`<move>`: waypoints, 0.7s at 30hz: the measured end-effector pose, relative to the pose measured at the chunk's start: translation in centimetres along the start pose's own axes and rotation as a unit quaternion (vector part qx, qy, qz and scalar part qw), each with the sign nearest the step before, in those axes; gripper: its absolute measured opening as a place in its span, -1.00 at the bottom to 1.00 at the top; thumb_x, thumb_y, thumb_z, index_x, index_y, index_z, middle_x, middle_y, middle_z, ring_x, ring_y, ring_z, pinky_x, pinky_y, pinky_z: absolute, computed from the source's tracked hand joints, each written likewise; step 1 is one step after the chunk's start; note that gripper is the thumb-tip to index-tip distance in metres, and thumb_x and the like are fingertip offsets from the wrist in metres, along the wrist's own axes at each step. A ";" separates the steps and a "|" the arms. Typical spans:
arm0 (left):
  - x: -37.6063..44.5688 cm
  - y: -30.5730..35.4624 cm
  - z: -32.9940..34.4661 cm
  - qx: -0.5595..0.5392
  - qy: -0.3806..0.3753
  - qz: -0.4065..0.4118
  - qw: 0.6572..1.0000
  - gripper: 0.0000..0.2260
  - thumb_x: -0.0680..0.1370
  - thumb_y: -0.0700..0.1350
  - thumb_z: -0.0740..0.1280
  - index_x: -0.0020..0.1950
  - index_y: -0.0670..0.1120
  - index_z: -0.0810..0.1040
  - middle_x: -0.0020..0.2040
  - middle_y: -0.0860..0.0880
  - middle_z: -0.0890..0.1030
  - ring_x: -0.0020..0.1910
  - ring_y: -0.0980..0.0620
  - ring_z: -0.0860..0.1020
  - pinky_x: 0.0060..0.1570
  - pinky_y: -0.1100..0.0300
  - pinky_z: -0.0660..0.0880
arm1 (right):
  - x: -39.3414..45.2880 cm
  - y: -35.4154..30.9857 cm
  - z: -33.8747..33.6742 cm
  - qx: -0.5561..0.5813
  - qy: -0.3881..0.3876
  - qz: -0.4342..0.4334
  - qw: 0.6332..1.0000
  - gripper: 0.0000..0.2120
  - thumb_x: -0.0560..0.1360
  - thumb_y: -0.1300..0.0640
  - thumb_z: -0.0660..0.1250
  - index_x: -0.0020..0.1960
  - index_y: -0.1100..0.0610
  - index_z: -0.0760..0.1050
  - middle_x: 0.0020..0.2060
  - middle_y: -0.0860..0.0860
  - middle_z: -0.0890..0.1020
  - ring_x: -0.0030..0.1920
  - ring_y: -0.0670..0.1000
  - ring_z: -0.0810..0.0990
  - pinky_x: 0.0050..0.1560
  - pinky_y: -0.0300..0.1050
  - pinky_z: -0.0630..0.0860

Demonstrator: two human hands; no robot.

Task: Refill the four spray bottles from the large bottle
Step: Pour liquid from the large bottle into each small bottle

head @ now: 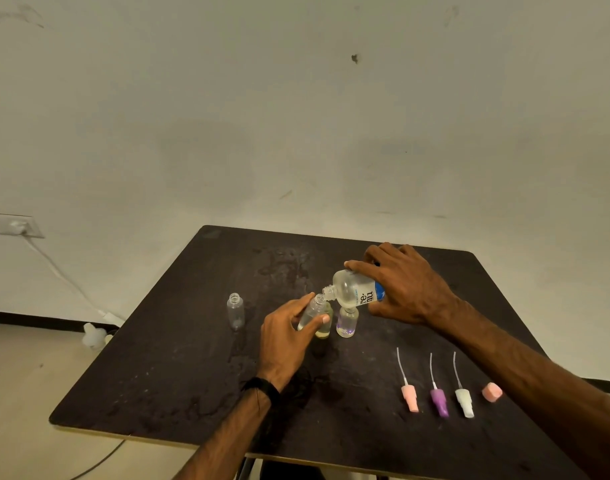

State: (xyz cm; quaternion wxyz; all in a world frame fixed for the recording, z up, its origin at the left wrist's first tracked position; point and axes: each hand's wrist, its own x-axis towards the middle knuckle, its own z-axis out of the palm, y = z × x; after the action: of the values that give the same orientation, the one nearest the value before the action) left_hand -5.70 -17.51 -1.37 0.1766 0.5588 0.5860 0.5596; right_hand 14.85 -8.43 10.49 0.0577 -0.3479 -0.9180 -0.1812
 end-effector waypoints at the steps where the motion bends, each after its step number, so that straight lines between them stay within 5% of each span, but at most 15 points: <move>1: 0.0 0.0 0.0 0.001 0.000 0.000 1.000 -0.60 0.48 0.02 0.53 0.30 0.00 0.63 0.10 0.17 0.69 0.04 0.28 0.63 0.03 0.30 0.59 | 0.0 0.0 0.0 -0.001 0.000 -0.001 1.000 -0.23 0.30 -0.33 0.29 0.44 -0.04 0.36 0.11 0.04 0.53 0.09 0.05 0.50 0.04 0.01 0.48; 21: 0.0 0.0 0.2 -0.002 -0.002 -0.006 1.000 -0.61 0.47 -0.03 0.54 0.30 0.03 0.63 0.13 0.18 0.68 0.08 0.29 0.62 0.07 0.28 0.59 | -0.1 0.1 0.0 -0.001 -0.004 0.001 1.000 -0.23 0.28 -0.31 0.38 0.42 -0.04 0.38 0.09 0.05 0.54 0.07 0.06 0.52 0.01 0.02 0.49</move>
State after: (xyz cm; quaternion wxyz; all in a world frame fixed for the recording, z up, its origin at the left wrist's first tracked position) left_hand -5.54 -17.43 -1.42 0.1826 0.5560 0.5882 0.5581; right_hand 14.97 -8.40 10.49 0.0542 -0.3491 -0.9179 -0.1809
